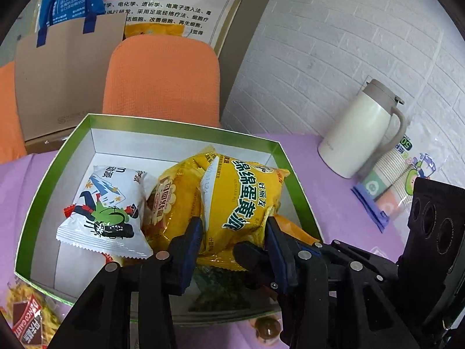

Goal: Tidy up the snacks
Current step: 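Carry the yellow pie bag into the green box and open both tools, then move both open tools back to the snack pile, then grasp the green packet with the left tool while the right tool grasps the brown egg packet, then lower both packets into the green box and open both tools, then move both open tools back to the remaining snack packets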

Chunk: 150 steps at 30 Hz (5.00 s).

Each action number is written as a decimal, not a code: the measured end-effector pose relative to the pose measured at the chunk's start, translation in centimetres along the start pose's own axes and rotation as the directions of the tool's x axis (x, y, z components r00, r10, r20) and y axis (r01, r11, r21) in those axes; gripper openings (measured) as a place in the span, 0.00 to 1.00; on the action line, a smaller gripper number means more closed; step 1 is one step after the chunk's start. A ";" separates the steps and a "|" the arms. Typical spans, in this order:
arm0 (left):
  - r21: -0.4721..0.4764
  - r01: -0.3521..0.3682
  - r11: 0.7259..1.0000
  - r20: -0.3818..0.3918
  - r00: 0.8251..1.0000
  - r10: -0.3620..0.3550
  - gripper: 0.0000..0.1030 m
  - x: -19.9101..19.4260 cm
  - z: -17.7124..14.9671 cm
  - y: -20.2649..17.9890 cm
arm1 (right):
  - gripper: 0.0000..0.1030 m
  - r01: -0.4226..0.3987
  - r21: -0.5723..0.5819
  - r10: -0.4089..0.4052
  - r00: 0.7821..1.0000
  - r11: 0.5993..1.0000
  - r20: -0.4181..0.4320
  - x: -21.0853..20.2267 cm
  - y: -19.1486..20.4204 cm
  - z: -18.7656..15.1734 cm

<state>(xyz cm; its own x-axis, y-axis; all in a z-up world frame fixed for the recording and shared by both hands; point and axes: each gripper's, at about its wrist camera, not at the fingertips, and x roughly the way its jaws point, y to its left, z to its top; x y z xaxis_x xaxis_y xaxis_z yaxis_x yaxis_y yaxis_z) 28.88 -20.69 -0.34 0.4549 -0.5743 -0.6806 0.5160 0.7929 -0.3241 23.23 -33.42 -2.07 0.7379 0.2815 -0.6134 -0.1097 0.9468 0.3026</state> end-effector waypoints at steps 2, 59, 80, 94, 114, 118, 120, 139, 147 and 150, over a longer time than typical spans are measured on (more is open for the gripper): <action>-0.006 -0.040 0.999 0.011 0.999 0.040 0.67 0.0 0.1 0.3 | 0.31 0.029 -0.035 -0.028 1.000 0.999 0.012 0.2 0.0 -0.1; 0.115 -0.127 0.985 0.044 0.992 0.122 0.63 -8.4 -9.9 -0.5 | 0.91 0.131 0.054 -0.126 0.989 0.990 -0.076 -10.8 3.2 -13.3; -0.010 -0.012 1.000 -0.060 0.998 0.011 0.57 -4.2 -10.1 4.0 | 0.35 0.215 -0.048 -0.220 0.962 0.975 -0.162 -2.6 3.4 -8.6; -0.037 -0.036 0.999 -0.077 0.996 0.033 0.28 -4.5 -10.4 3.7 | 0.31 0.151 0.019 -0.147 0.979 0.988 -0.144 -5.5 3.5 -10.3; -0.008 -0.051 0.999 0.099 0.994 0.052 0.28 -11.0 -2.9 0.9 | 0.31 0.202 -0.032 -0.198 0.975 0.979 0.100 -9.0 4.3 -3.1; -0.017 -0.070 0.997 0.072 0.995 0.071 0.28 -8.9 -1.8 1.6 | 0.31 0.209 -0.030 -0.206 0.974 0.977 0.097 -7.5 3.0 -2.1; -0.011 -0.080 0.997 0.061 0.995 0.081 0.29 -7.8 -1.6 1.8 | 0.32 0.209 -0.037 -0.205 0.974 0.977 0.097 -6.7 2.8 -1.8; -0.038 -0.190 0.981 0.113 0.975 0.193 0.87 -12.7 -4.2 2.0 | 0.98 0.241 -0.041 -0.233 0.963 0.970 0.136 -9.4 3.8 -3.1; -0.143 -0.241 0.960 0.163 0.951 0.263 0.87 -20.1 -10.3 3.7 | 0.99 0.156 -0.007 -0.154 0.979 0.988 0.133 -13.5 6.8 -5.7; -0.198 -0.223 0.954 0.156 0.954 0.256 0.87 -21.4 -13.3 4.6 | 0.99 0.142 -0.023 -0.140 0.987 0.990 0.078 -13.2 8.1 -7.7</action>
<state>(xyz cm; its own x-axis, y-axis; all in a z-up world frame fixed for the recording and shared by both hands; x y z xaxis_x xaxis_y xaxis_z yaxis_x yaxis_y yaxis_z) 11.87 -2.04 4.06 0.6792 -0.3772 -0.6296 0.2471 0.9253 -0.2878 7.43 -28.23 2.84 0.7955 0.1333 -0.5911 -0.0190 0.9805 0.1956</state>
